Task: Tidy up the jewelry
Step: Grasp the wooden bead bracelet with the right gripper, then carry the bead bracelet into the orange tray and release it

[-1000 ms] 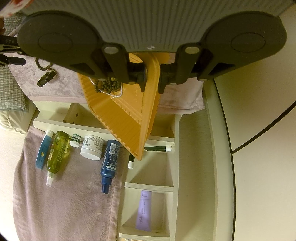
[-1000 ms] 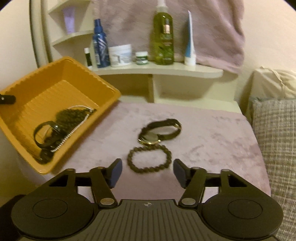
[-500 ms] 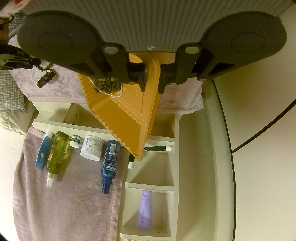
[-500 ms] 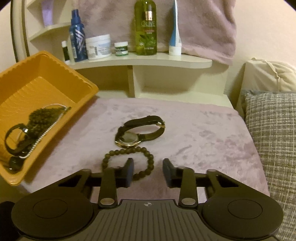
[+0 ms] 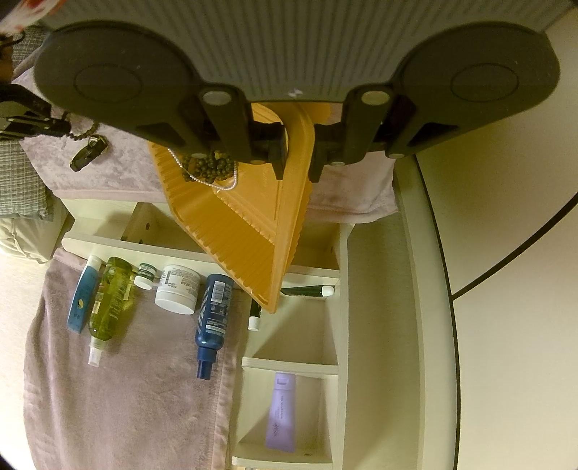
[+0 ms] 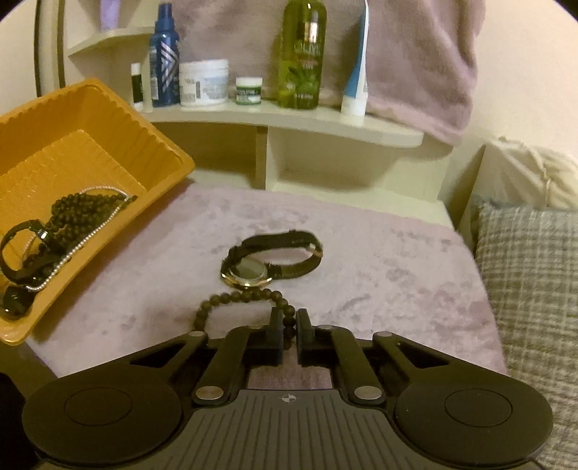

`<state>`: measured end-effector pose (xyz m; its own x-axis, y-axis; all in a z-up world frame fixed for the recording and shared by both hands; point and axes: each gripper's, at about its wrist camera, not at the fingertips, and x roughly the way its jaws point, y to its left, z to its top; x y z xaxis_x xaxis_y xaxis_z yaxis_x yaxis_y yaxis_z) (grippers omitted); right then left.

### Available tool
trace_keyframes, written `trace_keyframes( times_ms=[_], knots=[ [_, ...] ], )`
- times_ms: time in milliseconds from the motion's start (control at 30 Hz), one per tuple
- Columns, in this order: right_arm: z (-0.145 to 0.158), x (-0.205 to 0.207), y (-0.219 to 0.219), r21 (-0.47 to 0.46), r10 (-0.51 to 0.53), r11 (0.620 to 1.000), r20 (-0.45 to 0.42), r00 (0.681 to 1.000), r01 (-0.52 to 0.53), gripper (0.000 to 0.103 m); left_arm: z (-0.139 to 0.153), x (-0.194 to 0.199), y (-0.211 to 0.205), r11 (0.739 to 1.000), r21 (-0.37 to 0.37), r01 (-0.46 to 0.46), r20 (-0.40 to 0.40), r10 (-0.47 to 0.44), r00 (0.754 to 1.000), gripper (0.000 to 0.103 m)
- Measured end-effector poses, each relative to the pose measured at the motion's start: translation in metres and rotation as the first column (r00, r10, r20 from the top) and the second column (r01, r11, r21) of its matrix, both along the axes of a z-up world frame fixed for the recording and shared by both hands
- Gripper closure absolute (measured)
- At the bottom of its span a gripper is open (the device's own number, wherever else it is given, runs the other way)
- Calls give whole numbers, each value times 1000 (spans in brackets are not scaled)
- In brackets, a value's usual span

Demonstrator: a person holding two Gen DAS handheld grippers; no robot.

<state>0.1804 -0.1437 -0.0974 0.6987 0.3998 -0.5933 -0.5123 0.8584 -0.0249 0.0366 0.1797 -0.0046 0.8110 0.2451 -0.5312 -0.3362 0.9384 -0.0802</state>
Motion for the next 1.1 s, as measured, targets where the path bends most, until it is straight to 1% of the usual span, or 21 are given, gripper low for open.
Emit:
trace_keyframes(
  times_ms=[100,300,467,600,700,833,1000,1100],
  knots=[
    [10,-7,-2,-2,12,1000,34,999,-12,96,0,0,0,1000,-1,1,0,-1,1000,93],
    [40,-15,0,11,62,998,92,994,-64,97,-1,-1,0,1000,0,1,1,-1,1000,93],
    [66,-22,10,18,138,990,136,981,-142,97,-1,0,-1,1000,0,0,2,0,1000,93],
    [84,-28,24,38,214,974,152,965,-222,97,-1,0,-2,1000,0,2,3,-2,1000,93],
    [96,-33,38,65,289,952,150,946,-301,97,0,0,-2,1000,-1,3,4,-3,1000,93],
    [109,-42,62,79,393,909,162,905,-409,97,0,0,-2,1000,-4,5,5,-5,1000,93],
    [119,-53,93,89,494,854,167,853,-512,97,0,0,-1,1000,-6,6,6,-6,1000,93],
    [121,-58,110,93,539,826,159,827,-556,97,0,0,-2,1000,-8,6,7,-6,1000,93]
  ],
)
